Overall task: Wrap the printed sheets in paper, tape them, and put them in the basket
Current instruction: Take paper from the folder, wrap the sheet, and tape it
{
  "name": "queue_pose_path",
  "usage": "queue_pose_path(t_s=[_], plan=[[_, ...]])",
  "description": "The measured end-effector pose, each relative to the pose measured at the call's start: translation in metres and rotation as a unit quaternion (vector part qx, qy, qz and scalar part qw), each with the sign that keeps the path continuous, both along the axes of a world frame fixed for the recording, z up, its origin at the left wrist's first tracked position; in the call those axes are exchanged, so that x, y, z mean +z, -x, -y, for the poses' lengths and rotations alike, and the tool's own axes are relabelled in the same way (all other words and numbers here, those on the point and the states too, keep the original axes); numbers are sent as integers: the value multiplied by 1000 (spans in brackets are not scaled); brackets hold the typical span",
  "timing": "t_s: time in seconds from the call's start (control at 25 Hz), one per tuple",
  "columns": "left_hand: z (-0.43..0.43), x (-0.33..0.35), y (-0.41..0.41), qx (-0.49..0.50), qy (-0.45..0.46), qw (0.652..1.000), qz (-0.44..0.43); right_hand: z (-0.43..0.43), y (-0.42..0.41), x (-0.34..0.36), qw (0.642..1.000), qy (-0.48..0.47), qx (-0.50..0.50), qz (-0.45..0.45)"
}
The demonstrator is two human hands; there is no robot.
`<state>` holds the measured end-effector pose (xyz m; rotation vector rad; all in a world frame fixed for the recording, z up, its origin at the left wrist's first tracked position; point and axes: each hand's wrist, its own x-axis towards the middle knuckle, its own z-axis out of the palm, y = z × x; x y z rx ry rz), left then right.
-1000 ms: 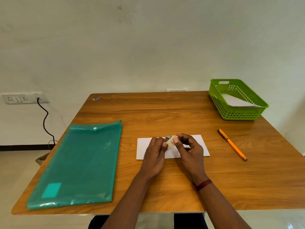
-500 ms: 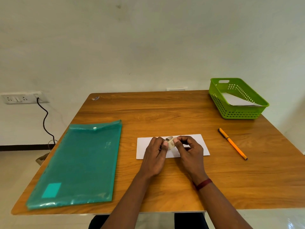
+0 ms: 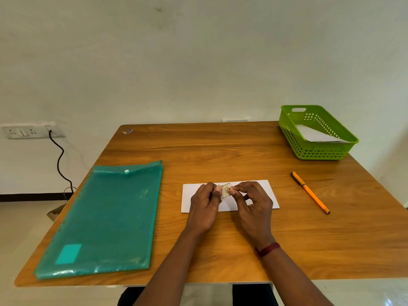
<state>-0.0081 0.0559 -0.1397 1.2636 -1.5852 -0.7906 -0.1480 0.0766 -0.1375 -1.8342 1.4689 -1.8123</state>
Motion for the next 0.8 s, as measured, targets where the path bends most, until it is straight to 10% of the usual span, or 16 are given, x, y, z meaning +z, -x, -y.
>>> queue_pose_path(t_s=[0.8], plan=[[-1, 3, 1, -15, -43, 996, -78, -4, -1, 1, 999, 36, 29, 14]])
